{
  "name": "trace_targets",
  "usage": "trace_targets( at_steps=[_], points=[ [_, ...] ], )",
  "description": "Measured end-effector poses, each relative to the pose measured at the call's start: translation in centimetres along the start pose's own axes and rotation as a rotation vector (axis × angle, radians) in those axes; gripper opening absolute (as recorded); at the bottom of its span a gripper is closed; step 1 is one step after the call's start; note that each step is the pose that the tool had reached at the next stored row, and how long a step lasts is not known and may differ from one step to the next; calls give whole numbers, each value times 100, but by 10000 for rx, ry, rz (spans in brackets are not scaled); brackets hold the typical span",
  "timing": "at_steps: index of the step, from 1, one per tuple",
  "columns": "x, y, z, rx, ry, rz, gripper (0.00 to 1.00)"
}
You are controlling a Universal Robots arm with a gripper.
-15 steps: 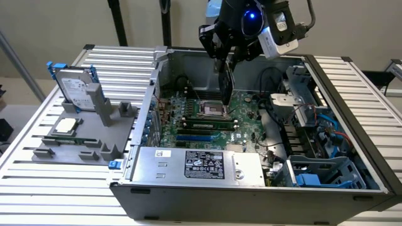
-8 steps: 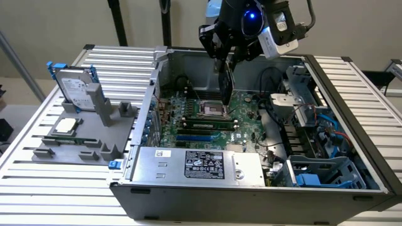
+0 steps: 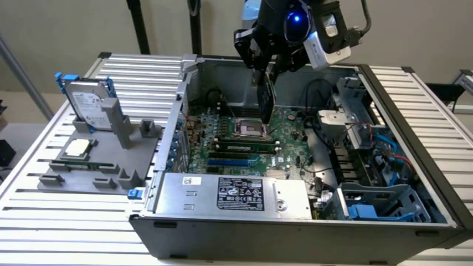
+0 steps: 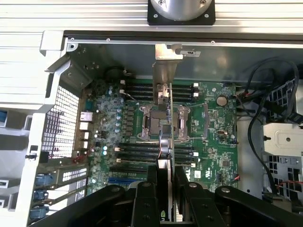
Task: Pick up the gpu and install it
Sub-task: 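Insert the gpu into the slot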
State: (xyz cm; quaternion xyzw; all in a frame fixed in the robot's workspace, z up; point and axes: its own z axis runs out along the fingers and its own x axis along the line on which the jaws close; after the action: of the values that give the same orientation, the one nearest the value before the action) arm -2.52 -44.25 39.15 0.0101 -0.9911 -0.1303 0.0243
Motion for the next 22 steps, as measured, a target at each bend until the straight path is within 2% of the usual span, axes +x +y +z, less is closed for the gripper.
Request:
trace_targets(
  at_steps=[2, 4, 22],
  points=[
    [-2, 0, 0, -1, 8, -29, 26],
    [-3, -1, 2, 0, 72, -269, 26],
    [-4, -11, 41, 148, 918, -3417, 26]
  ],
)
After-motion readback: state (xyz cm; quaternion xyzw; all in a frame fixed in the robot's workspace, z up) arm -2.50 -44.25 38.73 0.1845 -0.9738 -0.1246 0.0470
